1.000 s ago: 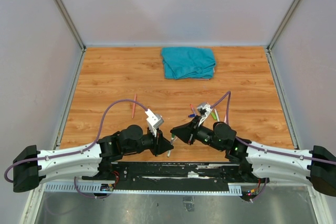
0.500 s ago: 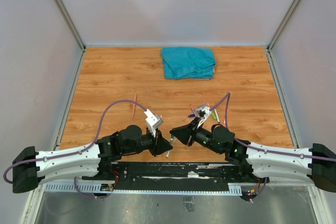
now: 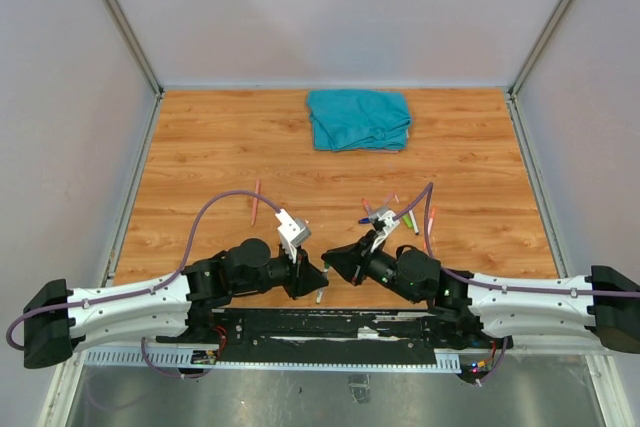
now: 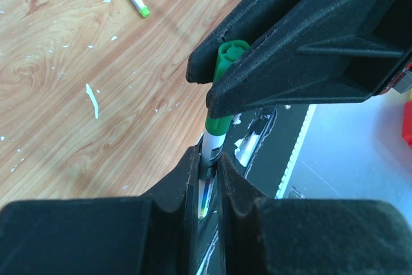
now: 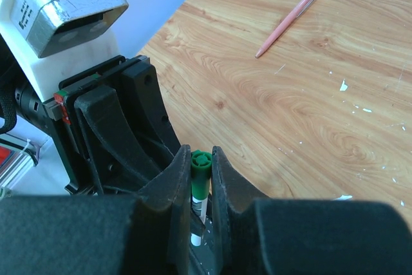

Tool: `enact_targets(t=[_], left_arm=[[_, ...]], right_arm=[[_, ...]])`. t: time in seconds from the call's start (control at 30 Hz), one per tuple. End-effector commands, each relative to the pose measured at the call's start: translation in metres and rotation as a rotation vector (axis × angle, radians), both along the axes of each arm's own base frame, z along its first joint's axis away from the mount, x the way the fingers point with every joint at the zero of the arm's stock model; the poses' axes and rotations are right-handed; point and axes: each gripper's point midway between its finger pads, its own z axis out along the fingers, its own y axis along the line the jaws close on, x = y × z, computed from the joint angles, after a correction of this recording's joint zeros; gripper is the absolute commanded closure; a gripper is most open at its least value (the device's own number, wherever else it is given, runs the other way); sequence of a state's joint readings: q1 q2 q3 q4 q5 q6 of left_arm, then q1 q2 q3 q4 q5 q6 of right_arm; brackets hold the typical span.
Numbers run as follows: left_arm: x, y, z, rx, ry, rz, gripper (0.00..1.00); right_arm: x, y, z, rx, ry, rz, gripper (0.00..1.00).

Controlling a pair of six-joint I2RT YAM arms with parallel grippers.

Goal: Insert the pens into the pen caps
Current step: Press the pen cap onto the pen.

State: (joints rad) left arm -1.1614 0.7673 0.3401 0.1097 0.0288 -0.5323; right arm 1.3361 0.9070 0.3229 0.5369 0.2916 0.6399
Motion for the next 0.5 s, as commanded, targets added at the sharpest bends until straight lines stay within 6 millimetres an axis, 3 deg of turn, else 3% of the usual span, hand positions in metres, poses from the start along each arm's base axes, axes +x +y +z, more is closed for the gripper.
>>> enact_targets(t=[0.0, 0.2, 0.47], left_arm=[[0.048, 0.018, 0.239, -0.718, -0.311, 0.265, 0.99], [0.047, 0.015, 0.221, -0.665, -0.291, 0.256, 1.00], [0.037, 0.004, 0.169, -0.541, -0.240, 0.177, 0.99]], right_arm=[[-0.086, -0.061, -0.152, -0.553, 0.216, 0.326, 0.99], [-0.073, -0.052, -0.121, -0.481, 0.156, 0.277, 0.99], [-0.022, -0.036, -0.029, -0.317, -0.032, 0.083, 0.98]])
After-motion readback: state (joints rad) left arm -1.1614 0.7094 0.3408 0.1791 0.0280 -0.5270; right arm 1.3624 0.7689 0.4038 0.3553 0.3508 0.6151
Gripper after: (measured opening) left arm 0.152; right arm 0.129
